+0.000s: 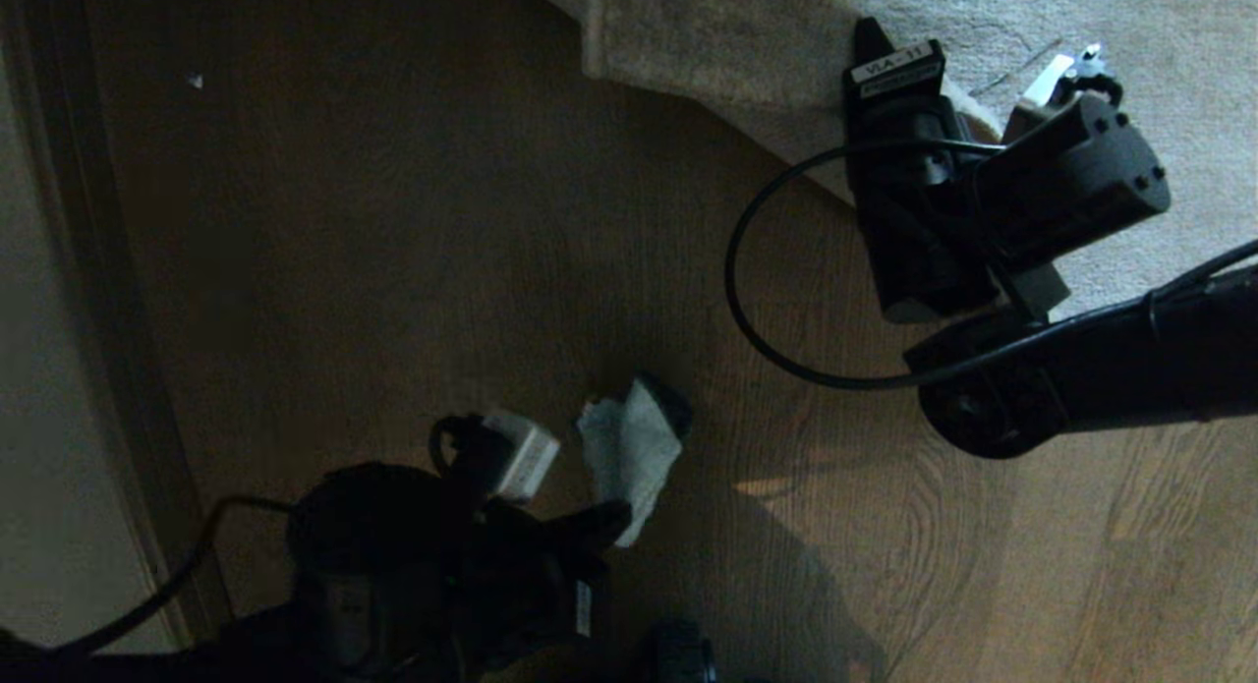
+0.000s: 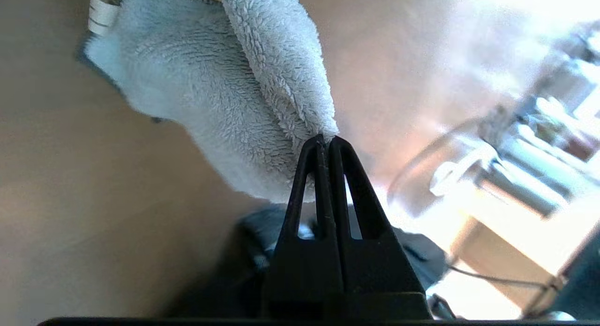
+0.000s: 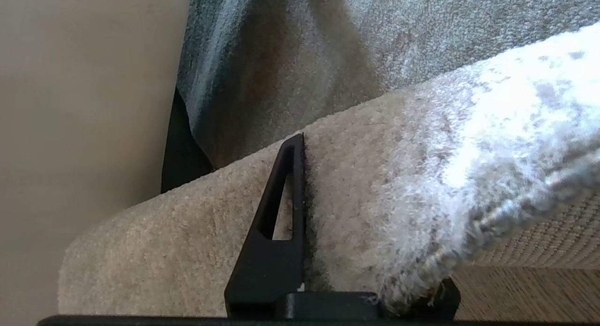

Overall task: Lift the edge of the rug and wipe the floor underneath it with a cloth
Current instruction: Wipe the floor under the carpet with a rag

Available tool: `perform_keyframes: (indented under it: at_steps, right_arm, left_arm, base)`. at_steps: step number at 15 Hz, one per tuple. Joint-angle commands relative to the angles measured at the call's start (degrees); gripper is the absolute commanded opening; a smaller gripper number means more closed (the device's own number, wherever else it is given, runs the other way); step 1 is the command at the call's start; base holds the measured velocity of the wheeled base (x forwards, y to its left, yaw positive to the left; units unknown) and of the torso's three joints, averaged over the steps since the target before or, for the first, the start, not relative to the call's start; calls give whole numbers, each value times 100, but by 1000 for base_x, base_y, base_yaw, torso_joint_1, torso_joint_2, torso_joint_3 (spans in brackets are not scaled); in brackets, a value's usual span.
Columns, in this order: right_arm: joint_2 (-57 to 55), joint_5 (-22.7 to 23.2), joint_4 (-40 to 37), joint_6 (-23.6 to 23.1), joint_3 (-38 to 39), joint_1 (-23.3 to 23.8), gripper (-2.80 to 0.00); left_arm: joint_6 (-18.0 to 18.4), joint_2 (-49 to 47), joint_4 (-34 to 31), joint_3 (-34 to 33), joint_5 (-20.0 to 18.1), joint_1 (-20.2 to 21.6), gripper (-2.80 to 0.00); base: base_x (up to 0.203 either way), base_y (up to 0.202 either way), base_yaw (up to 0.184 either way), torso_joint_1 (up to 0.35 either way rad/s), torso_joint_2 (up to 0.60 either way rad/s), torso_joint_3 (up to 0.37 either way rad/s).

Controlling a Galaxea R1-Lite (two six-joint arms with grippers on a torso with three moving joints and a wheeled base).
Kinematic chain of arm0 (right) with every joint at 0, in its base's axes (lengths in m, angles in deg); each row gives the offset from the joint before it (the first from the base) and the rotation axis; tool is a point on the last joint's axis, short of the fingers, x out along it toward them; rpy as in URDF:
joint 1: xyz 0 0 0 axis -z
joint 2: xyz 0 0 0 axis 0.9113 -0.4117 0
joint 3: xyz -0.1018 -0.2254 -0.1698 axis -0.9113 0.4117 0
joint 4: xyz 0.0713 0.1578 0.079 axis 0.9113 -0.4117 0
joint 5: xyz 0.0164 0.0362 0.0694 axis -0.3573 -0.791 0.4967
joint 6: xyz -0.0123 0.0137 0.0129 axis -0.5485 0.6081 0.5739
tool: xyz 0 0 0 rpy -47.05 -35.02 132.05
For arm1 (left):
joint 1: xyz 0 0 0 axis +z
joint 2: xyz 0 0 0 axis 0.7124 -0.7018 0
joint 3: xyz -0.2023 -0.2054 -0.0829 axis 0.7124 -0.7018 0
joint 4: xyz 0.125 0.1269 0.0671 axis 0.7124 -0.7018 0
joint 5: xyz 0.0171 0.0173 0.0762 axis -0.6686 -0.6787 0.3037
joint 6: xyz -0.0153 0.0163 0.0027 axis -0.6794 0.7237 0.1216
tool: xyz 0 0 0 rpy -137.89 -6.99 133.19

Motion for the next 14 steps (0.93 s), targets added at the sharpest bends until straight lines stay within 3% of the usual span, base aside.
perform_keyframes:
  at_steps: [1, 4, 14]
  right_arm:
    - [-22, -13, 277, 22, 9, -3, -280]
    - [-93, -13, 277, 13, -8, -3, -280]
    - [-119, -13, 277, -48, -30, 32, -280]
  left_arm:
    - [-9, -592, -3, 437, -39, -230, -280]
    - [-14, -1002, -20, 971, -56, -277, -280]
    - [-18, -1354, -20, 1533, -137, -199, -280]
  base:
    - [0, 0, 0, 0, 0, 0]
    - [0, 0, 0, 0, 0, 0]
    - [0, 0, 0, 0, 0, 0]
